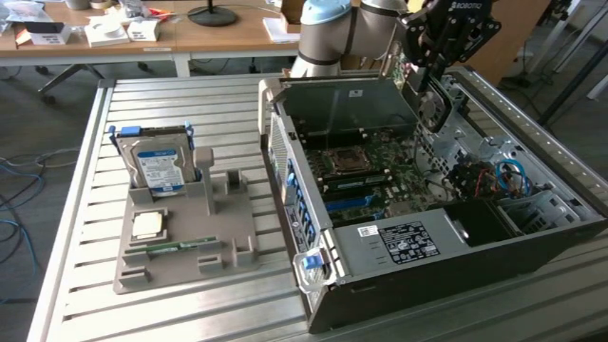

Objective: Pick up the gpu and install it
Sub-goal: 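Pick up the gpu and move the gpu toward the slot, then insert the gpu into the slot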

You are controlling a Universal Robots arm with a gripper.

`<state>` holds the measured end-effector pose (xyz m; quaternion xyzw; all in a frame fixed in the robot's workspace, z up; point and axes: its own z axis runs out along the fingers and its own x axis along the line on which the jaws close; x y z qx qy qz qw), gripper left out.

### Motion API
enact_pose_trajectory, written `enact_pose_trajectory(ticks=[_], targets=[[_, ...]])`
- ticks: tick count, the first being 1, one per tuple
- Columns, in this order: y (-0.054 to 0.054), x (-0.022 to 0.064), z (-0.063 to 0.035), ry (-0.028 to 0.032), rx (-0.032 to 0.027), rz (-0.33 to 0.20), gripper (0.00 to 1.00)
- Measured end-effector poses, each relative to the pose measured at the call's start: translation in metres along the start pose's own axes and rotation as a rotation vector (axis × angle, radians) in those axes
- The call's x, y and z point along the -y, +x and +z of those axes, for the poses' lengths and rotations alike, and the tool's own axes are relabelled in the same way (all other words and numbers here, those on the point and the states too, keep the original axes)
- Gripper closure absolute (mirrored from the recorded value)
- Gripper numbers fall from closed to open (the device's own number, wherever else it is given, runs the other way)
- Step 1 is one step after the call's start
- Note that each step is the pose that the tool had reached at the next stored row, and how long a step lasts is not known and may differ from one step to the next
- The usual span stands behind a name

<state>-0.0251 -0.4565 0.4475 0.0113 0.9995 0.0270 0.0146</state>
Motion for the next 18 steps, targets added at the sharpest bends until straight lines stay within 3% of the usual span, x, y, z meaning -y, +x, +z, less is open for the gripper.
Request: enact_pose_trajectory(ticks=[18], targets=[[-0.0003, 0.0, 0.0001, -0.0002, -0.0004, -0.008, 0.74]])
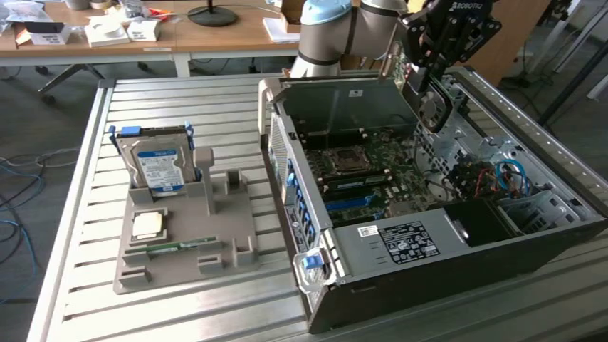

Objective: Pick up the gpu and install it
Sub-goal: 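Insert the gpu into the slot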

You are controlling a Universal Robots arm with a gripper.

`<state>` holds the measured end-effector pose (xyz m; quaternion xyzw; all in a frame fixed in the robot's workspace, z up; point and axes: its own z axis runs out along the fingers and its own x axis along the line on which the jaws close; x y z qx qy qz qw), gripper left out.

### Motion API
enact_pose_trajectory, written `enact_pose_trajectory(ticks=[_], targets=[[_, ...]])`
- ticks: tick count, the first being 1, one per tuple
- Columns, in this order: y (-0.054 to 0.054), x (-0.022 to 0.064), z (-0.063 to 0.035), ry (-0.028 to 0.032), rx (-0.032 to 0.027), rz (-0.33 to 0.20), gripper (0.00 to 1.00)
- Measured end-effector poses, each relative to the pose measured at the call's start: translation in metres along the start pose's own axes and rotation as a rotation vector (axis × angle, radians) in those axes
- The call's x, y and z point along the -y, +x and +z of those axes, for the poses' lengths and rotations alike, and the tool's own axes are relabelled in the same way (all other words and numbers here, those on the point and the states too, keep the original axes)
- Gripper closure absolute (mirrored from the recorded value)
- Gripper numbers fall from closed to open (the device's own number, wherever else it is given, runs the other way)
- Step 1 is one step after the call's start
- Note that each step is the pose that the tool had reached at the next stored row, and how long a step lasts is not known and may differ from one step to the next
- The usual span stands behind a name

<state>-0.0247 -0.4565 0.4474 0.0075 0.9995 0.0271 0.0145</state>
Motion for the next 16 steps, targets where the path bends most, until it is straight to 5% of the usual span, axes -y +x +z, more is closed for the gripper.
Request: enact_pose_trajectory(ticks=[16], targets=[[0.0, 0.0, 0.0004, -0.0062, -0.0132, -0.242, 0.74]])
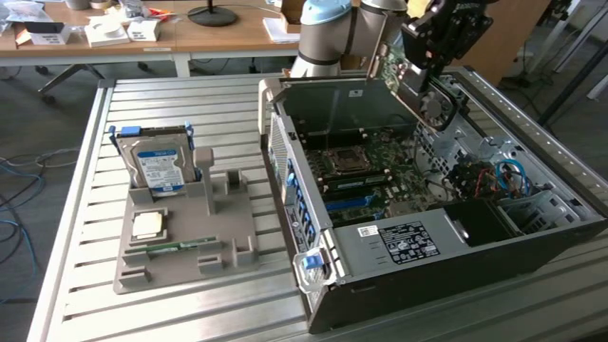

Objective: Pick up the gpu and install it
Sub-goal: 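Insert the gpu into the slot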

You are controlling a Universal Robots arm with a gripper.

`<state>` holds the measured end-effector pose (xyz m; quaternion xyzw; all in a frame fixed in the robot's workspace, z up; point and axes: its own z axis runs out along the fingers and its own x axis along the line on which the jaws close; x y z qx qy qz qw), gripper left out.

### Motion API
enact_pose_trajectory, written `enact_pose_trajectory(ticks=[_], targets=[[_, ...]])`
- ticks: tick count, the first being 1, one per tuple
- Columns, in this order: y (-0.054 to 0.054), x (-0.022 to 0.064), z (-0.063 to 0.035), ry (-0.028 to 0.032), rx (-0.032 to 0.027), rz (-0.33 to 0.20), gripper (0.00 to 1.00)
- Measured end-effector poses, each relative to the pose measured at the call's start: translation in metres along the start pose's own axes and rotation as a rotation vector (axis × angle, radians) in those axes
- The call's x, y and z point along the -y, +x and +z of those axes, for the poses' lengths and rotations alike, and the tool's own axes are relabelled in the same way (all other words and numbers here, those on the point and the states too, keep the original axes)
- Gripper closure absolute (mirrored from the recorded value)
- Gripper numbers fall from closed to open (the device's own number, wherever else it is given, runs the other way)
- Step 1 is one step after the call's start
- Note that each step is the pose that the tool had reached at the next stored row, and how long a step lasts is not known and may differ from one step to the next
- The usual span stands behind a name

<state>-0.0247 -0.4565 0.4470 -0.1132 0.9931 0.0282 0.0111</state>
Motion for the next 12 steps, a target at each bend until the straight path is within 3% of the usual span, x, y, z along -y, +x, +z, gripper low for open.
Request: enact_pose_trajectory(ticks=[12], targets=[[0.0, 0.0, 0.0004, -0.0051, -0.0119, -0.218, 0.74]])
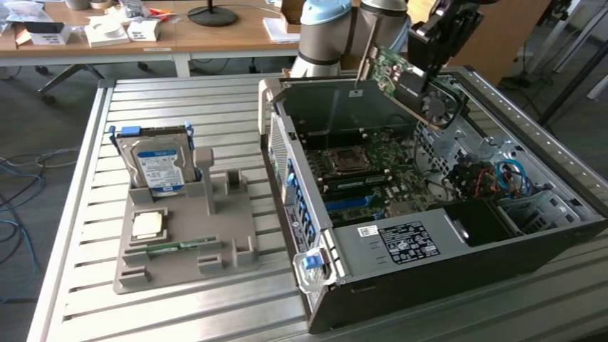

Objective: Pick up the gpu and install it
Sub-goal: 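Insert the gpu into the slot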

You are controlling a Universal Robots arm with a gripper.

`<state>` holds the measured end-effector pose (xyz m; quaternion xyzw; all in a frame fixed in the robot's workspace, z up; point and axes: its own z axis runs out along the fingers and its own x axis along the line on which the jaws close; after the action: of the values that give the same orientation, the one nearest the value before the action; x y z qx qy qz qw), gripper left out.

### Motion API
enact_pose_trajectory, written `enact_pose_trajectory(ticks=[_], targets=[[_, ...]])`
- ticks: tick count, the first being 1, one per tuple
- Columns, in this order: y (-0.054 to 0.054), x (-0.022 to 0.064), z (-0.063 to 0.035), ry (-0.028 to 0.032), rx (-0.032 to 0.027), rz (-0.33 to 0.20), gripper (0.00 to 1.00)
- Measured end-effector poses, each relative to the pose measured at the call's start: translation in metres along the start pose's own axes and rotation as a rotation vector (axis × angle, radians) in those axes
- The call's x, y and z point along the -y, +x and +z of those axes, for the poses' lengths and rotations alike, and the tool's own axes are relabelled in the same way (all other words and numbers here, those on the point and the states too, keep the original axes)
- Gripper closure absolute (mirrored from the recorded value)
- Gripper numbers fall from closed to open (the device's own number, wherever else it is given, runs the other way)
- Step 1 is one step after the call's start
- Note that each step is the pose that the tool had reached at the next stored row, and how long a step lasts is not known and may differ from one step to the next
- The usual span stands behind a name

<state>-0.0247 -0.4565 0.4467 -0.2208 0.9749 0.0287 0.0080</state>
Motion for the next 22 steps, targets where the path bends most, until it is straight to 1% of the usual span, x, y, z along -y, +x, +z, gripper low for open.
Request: enact_pose_trajectory(ticks=[10, 22], targets=[[0.0, 0.0, 0.0004, -0.0035, -0.0101, -0.179, 0.74], [0.0, 0.0001, 0.0016, -0.0092, -0.0216, -0.396, 0.74]])
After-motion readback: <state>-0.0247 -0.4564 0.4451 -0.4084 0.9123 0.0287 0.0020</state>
